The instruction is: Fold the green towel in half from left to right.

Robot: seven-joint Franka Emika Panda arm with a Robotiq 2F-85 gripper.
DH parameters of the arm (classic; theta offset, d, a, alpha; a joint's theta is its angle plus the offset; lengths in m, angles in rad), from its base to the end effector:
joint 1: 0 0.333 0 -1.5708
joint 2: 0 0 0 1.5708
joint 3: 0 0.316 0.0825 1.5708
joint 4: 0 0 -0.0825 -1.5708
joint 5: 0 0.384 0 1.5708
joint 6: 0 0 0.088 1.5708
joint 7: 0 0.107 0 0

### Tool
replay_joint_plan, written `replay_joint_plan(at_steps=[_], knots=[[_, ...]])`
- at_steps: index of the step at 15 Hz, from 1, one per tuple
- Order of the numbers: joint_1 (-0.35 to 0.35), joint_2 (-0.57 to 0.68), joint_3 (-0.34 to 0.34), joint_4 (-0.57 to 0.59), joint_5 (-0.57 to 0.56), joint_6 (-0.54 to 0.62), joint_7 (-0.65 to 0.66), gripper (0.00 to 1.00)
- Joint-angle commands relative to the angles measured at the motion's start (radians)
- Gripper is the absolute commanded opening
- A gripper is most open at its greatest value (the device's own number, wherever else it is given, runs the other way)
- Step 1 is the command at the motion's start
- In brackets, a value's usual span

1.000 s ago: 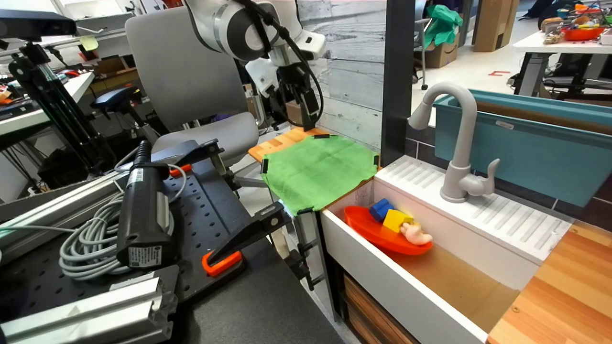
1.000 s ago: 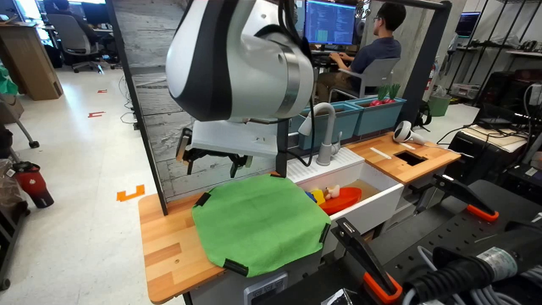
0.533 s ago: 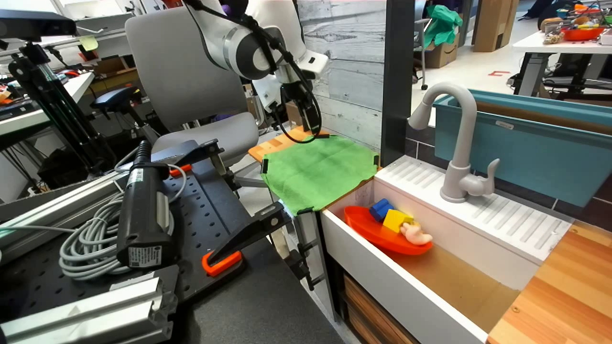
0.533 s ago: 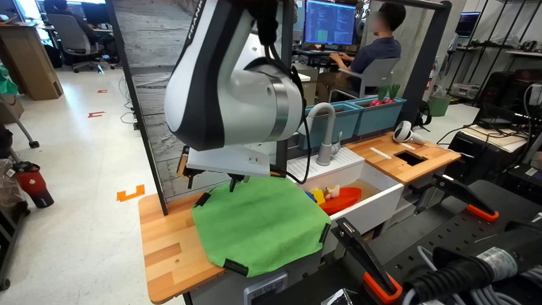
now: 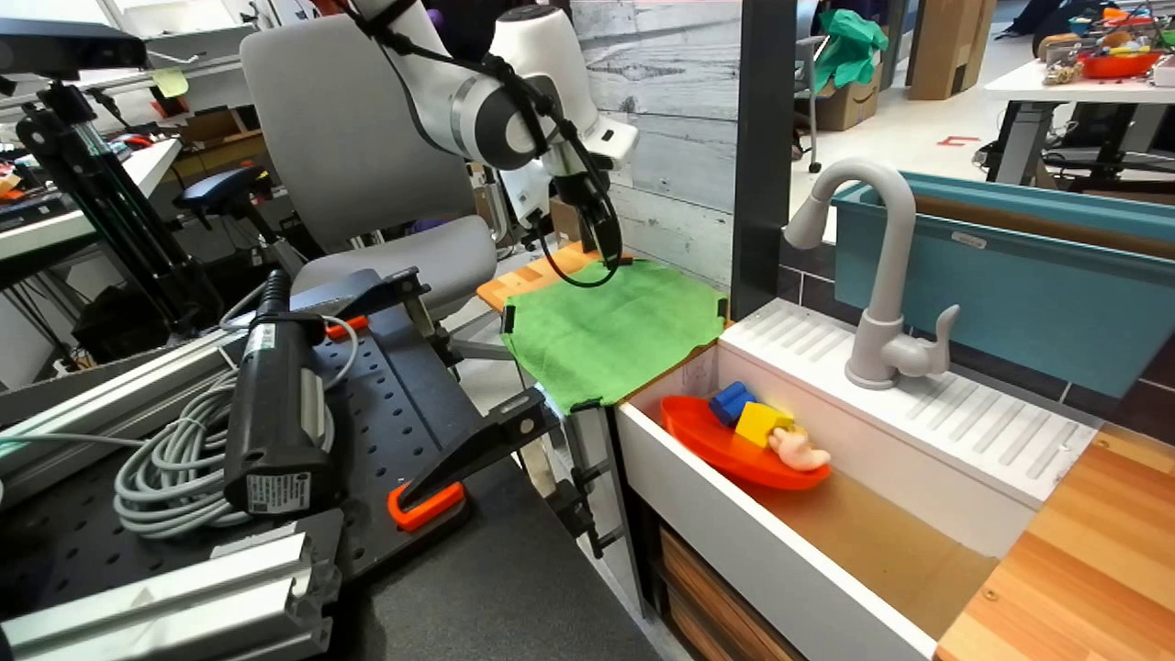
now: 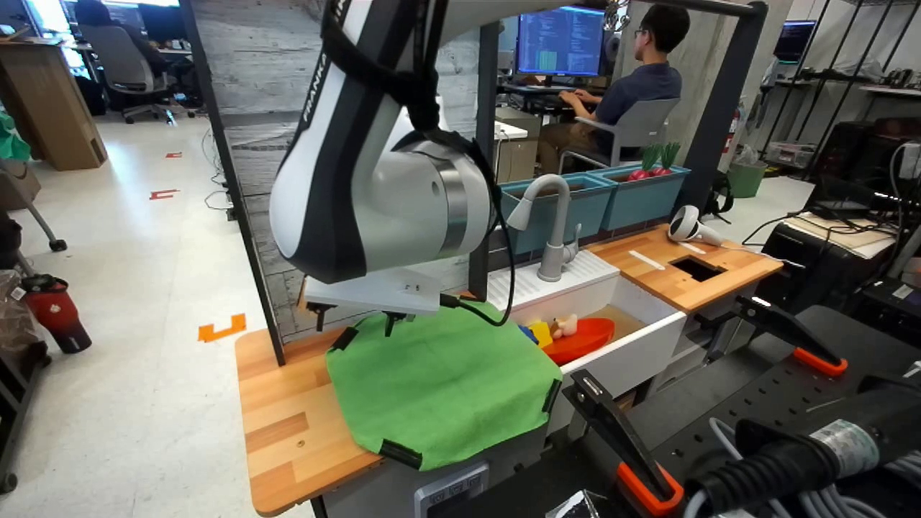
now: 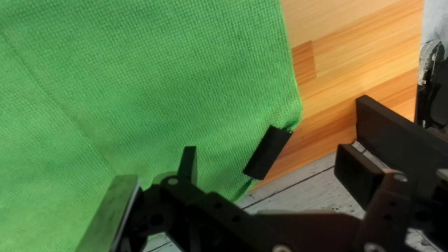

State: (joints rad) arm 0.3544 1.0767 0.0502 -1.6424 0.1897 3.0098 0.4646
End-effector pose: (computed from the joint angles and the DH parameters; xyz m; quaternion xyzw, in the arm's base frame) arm 0.6170 0.2454 0.0160 -0.9792 0.1367 -0.1104 0.1018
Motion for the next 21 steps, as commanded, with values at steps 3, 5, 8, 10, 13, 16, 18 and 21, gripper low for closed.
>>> replay_joint_plan(at_steps=[3, 5, 8, 10, 13, 16, 18, 21], knots=[[0.067, 0.084, -0.059, 0.138, 0.024, -0.081, 0.055, 1.00], [0.078, 0.102, -0.068, 0.167, 0.024, -0.091, 0.074, 1.00], [0.090, 0.129, -0.079, 0.209, 0.023, -0.108, 0.097, 0.75], [0.092, 0.142, -0.083, 0.232, 0.018, -0.119, 0.109, 0.68], [0.091, 0.157, -0.086, 0.254, 0.014, -0.130, 0.116, 0.42], [0.090, 0.164, -0.090, 0.270, 0.009, -0.151, 0.118, 0.20], [0.090, 0.165, -0.090, 0.276, 0.006, -0.161, 0.118, 0.05], [0.091, 0.161, -0.089, 0.268, 0.003, -0.160, 0.114, 0.00]])
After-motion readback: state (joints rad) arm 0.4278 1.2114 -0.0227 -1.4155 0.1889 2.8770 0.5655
